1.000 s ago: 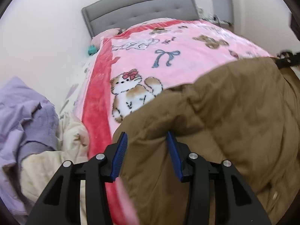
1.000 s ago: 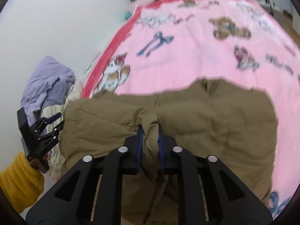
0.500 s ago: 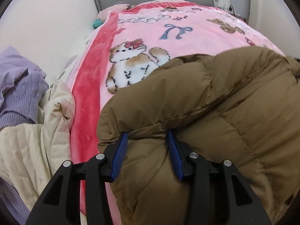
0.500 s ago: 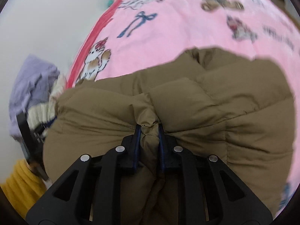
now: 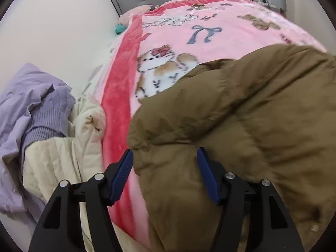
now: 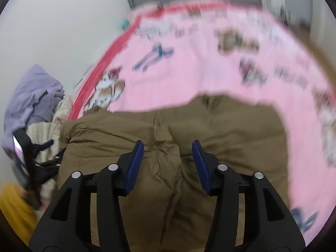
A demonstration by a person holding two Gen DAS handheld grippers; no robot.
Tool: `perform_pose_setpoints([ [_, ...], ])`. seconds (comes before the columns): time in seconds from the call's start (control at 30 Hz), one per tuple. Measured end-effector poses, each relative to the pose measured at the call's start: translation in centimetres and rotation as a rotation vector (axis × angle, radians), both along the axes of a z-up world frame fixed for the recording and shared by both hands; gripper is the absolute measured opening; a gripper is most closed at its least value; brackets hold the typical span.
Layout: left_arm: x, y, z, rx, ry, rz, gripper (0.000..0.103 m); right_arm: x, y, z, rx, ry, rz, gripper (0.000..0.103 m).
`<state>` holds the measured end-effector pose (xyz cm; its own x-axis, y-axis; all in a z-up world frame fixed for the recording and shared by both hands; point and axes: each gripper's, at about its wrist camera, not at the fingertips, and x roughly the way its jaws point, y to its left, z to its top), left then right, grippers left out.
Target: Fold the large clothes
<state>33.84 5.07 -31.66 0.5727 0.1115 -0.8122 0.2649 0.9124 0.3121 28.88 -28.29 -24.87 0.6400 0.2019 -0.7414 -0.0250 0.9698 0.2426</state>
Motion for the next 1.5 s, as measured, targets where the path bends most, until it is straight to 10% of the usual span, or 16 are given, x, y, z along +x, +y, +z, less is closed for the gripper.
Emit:
perform_pose_setpoints([
  [0.2,-3.3,-2.6,2.3,-0.156,0.047,0.033,0.063,-4.6,3.9,0.1,-0.033,-0.109,0.101,0.049],
  [0.43,-3.9,-3.9,0.1,-0.226,0.109,0.097,0.064,-4.0,5.1,-4.3,-0.061,0.021,0.089,0.047],
  [0.87,-3.0,-3.8,-1.9,-0.201,0.158,0.107,0.071,-2.2,6.0,-6.9,-0.141,0.12,0.109,0.048],
  [1.1,-3.3,-3.1,3.7,-0.26,-0.014,0.081,0.071,-3.1,3.7,0.2,0.008,-0.217,0.049,0.05],
  [1.5,2.8,-4.9,-0.9,-0.341,0.123,0.11,0.074,3.0,3.3,-7.2,0.003,0.037,0.0,0.048],
])
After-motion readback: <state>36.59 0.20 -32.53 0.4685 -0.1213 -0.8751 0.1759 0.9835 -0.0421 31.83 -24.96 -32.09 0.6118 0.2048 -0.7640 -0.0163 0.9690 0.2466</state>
